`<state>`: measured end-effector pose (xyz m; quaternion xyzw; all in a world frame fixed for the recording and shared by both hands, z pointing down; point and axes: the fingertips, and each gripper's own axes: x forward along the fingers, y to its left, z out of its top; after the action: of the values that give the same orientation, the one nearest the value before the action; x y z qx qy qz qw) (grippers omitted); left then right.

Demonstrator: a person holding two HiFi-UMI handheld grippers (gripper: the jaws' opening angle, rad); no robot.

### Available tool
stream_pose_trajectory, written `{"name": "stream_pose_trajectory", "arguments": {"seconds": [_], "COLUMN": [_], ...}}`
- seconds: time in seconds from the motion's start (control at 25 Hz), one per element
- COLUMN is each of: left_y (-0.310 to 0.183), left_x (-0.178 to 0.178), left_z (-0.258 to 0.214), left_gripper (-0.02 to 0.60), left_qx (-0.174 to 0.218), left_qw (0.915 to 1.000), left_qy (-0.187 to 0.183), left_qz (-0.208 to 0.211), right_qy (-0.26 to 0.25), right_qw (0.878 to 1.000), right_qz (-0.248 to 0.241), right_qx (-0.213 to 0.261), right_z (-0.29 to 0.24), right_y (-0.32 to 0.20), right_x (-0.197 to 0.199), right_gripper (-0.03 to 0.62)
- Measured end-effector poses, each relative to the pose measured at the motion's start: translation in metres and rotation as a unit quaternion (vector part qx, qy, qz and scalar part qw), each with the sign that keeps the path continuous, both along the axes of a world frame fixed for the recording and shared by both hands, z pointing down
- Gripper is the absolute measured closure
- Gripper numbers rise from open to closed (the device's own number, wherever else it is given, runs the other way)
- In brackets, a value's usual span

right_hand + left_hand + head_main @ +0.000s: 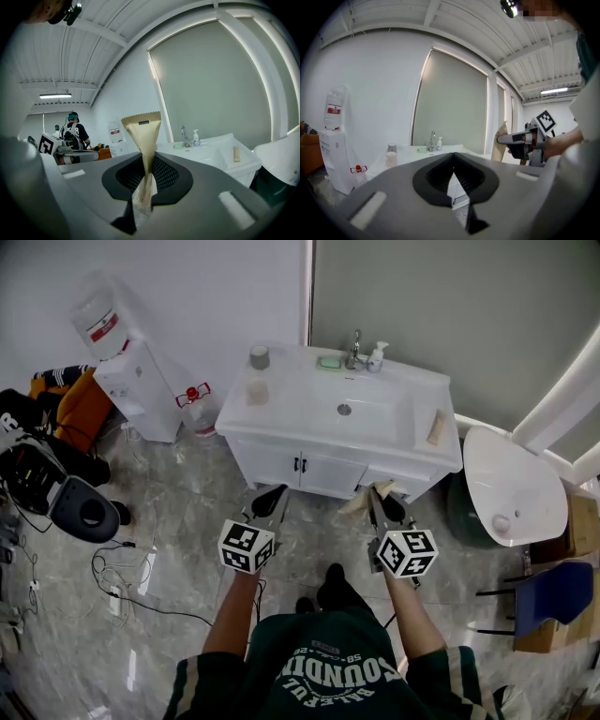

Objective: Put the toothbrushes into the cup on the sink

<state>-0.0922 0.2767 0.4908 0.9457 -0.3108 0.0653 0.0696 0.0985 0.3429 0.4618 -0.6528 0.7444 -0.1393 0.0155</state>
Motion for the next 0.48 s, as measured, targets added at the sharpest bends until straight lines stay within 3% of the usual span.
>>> {"name": "stream_pose_trajectory", "arguments": {"seconds": [0.48], "left_y": [-0.075], "left_x": [-0.009], "left_z": [0.01], "left_gripper": [0.532], "left_qx": [0.002], "left_qw": [0.9997], "left_qy": [-0.009], "left_qz": [-0.021], "right_qy": [-0.013], "right_qw": [1.0], "right_qz": [-0.012], "right_qx": [0.005], "right_z": [0.01], "right_y": [-0.091], "right_x": [0.002], "right_gripper": [0.559]}}
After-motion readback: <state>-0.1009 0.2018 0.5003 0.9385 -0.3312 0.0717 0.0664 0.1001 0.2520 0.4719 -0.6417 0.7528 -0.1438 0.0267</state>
